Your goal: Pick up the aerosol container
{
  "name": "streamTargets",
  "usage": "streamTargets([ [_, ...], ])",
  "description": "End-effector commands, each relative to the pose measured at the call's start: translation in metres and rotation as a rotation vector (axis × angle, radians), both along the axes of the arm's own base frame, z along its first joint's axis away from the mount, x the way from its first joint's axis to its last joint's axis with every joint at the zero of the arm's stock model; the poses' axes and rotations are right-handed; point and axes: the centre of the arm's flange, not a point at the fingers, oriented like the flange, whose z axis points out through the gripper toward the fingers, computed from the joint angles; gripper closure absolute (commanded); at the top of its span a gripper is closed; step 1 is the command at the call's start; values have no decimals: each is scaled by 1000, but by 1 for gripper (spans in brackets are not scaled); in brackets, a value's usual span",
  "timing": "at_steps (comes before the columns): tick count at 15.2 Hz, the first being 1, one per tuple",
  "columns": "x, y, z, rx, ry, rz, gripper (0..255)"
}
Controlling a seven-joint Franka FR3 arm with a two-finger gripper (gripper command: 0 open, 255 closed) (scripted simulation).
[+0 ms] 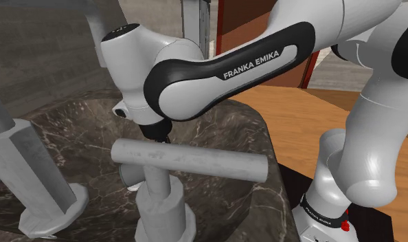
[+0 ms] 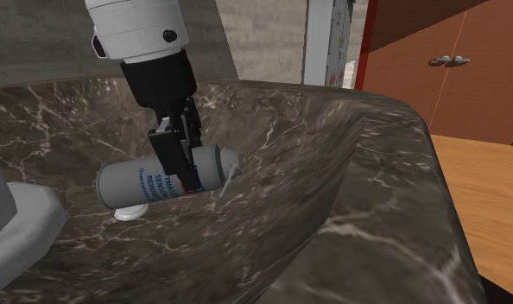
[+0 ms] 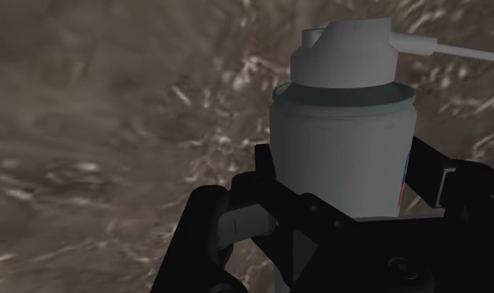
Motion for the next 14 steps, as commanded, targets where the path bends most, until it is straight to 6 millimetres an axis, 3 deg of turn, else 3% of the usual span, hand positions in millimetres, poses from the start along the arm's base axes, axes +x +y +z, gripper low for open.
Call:
streamTargets([
  [1,0,1,-1,0,0,0,255],
  [14,0,1,68,0,0,0,255],
])
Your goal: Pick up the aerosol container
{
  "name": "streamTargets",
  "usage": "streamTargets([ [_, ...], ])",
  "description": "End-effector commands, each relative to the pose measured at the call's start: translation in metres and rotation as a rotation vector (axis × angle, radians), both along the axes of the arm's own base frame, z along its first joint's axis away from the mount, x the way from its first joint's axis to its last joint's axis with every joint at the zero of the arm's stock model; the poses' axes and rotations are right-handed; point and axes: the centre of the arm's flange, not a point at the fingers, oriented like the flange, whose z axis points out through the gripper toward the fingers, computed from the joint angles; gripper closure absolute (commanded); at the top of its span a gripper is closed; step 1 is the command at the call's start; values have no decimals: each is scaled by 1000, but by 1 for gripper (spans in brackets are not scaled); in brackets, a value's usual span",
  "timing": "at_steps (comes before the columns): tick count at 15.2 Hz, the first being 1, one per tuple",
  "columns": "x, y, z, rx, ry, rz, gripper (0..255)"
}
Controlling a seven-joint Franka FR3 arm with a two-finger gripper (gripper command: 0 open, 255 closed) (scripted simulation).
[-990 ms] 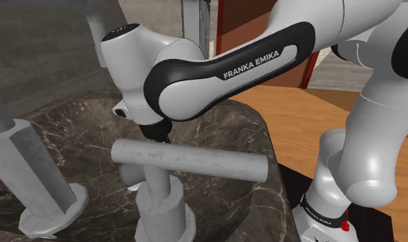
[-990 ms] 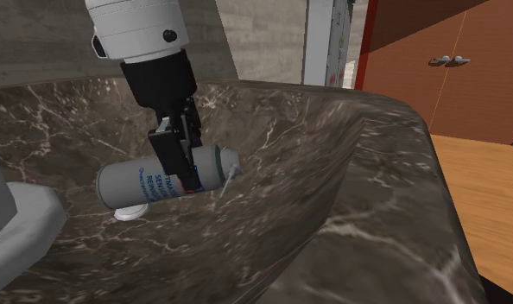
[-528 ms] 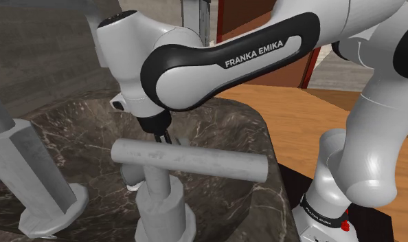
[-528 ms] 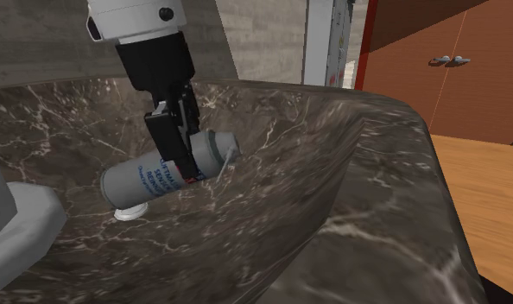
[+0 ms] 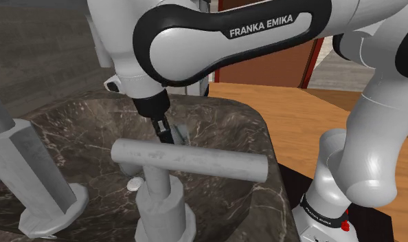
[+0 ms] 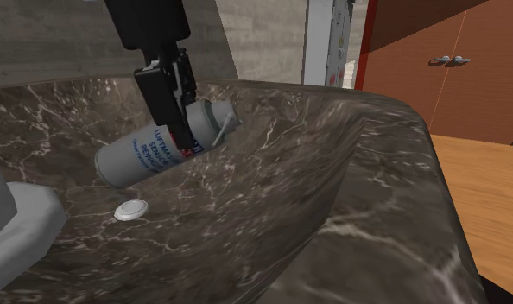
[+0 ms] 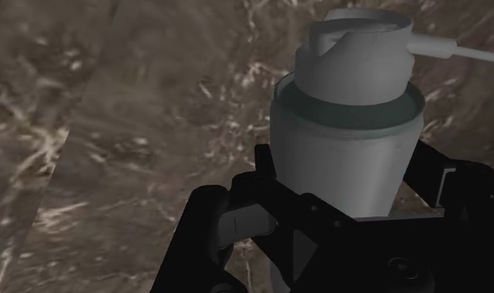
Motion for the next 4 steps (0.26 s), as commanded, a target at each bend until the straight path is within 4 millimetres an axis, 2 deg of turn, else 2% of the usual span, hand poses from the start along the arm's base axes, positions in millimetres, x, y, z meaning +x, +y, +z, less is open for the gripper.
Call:
streamTargets([
  [1,1,-1,11,0,0,0,255],
  [4,1,-1,17,0,0,0,255],
])
